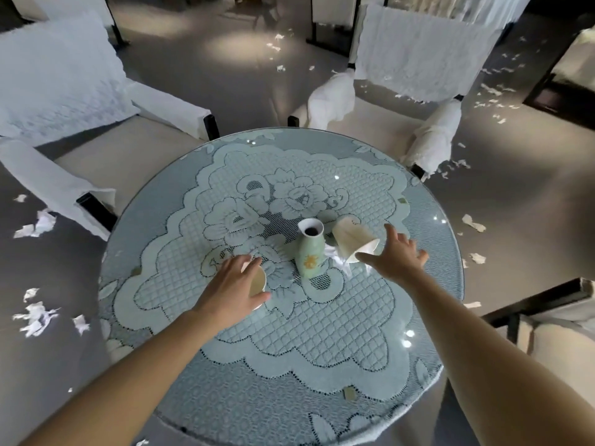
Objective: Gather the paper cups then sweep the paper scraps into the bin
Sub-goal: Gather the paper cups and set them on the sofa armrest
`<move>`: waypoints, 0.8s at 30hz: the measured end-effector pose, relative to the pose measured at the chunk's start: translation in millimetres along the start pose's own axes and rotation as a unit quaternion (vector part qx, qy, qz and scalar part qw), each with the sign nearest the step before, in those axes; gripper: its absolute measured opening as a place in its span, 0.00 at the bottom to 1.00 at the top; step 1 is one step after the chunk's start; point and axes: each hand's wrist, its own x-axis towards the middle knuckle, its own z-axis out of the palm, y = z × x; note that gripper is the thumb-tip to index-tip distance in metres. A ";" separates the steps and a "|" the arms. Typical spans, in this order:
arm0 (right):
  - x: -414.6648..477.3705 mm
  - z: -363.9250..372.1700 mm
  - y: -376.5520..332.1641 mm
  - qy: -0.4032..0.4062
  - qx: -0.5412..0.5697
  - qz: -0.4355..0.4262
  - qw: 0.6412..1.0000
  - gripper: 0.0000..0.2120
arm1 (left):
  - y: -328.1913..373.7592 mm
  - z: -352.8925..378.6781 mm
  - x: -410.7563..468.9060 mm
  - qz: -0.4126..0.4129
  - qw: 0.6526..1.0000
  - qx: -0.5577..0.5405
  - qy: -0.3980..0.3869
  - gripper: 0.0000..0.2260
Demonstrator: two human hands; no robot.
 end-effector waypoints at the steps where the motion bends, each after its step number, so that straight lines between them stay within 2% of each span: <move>1: -1.2 1.3 -2.3 -0.007 0.011 0.007 1.000 0.48 | 0.7 0.5 -1.9 -0.002 1.000 0.000 -0.005 0.35; 4: -3.4 9.2 -10.3 -0.027 0.032 0.025 0.999 0.49 | 2.9 6.2 -12.5 -0.024 0.999 -0.025 -0.008 0.36; 8: 1.7 14.3 -15.1 -0.034 0.048 0.022 0.998 0.49 | 16.1 14.0 -22.5 -0.064 0.996 -0.057 0.026 0.38; 11: 9.9 10.5 -12.3 -0.032 0.016 0.002 0.999 0.45 | 32.9 22.2 -21.9 -0.100 0.990 -0.076 0.057 0.40; 15: 31.5 0.1 0.0 -0.048 0.022 -0.007 0.999 0.38 | 65.1 32.5 -19.1 -0.151 0.979 -0.106 0.084 0.35; 19: 47.5 -19.1 17.2 -0.072 0.028 -0.071 0.994 0.31 | 100.0 40.1 -17.7 -0.211 0.964 -0.125 0.102 0.36; 24: 49.6 -61.4 42.7 -0.123 0.019 -0.182 0.975 0.34 | 138.5 49.1 -18.6 -0.266 0.941 -0.144 0.153 0.38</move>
